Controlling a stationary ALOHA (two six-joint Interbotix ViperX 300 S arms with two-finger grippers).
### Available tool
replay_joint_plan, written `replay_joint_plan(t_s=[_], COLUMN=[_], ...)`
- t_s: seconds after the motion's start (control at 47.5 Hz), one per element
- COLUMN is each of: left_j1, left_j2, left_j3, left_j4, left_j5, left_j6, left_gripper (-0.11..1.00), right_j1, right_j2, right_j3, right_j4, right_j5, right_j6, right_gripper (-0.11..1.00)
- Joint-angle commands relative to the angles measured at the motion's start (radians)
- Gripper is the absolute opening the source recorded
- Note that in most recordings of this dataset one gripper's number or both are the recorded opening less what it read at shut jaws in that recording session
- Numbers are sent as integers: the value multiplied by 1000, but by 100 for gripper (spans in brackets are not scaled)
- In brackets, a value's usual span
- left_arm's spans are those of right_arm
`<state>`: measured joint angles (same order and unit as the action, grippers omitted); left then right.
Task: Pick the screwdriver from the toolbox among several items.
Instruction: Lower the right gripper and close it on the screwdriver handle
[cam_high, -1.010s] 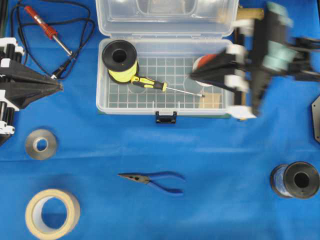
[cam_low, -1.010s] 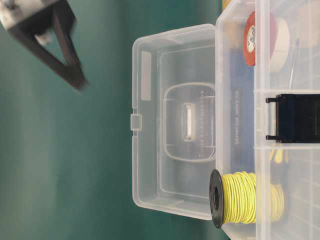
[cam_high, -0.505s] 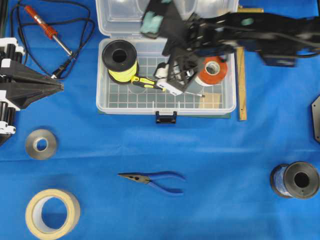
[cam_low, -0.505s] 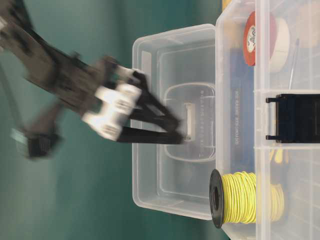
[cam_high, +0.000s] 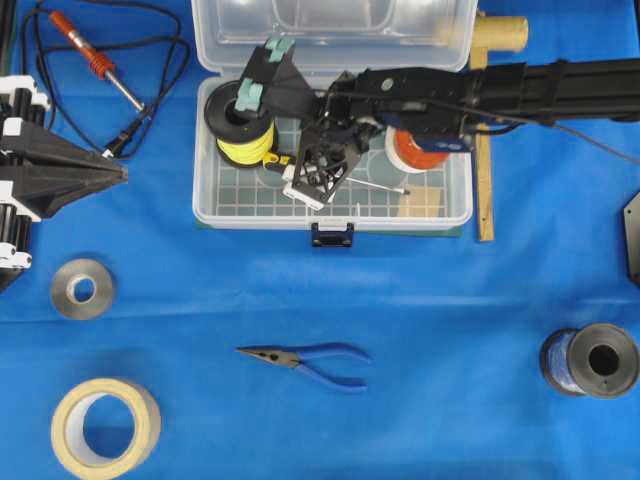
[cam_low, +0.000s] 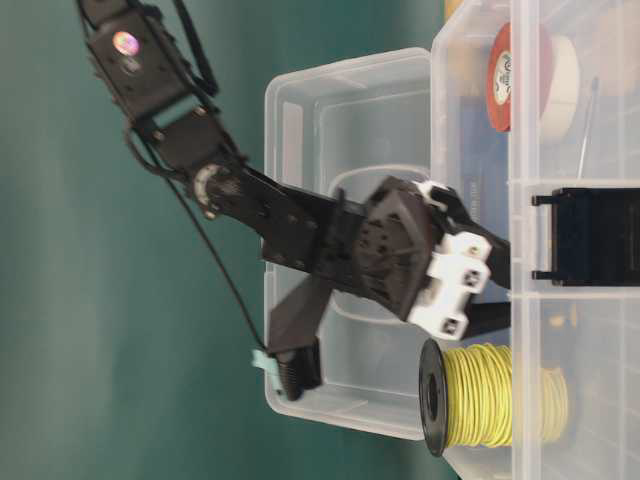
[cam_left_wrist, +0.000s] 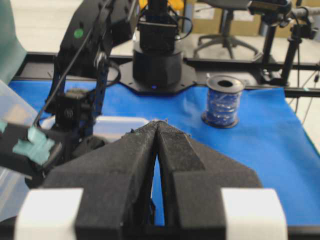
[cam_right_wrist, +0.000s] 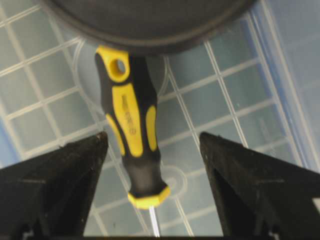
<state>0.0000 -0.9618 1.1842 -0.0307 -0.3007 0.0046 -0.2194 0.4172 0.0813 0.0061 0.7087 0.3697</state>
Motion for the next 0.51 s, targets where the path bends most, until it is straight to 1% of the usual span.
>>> replay_joint_plan(t_s=[0.0,0.105,0.168,0.21,0.253,0.316,0.358,0.484], left_j1=[2,2,2,2,2,2,2,2], left_j2=[8,8,8,8,6,5,5,5], left_j3=[-11,-8,-6,-5,-5,-3,-3,-2], left_j4=[-2,-2,-2,-2,-2,0,-2,-2], left_j5=[-9,-8,-8,-6,-6,-5,-3,-2], left_j6=[0,-3,-5,-8,-9,-9,-11,-11], left_gripper=[0,0,0,0,0,0,0,0], right_j1=[2,2,3,5,6,6,6,5], right_j2=[-5,11,14,14,14,12,8,-32], right_j3=[-23,-23,-23,-23,-23,-23,-23,-23], right_j4=[2,2,3,3,3,3,5,3], right_j5=[-8,-15,-21,-23,-21,-12,-3,25], right_j6=[2,5,5,6,6,8,8,9], right_gripper=[77,74,67,60,51,34,27,26])
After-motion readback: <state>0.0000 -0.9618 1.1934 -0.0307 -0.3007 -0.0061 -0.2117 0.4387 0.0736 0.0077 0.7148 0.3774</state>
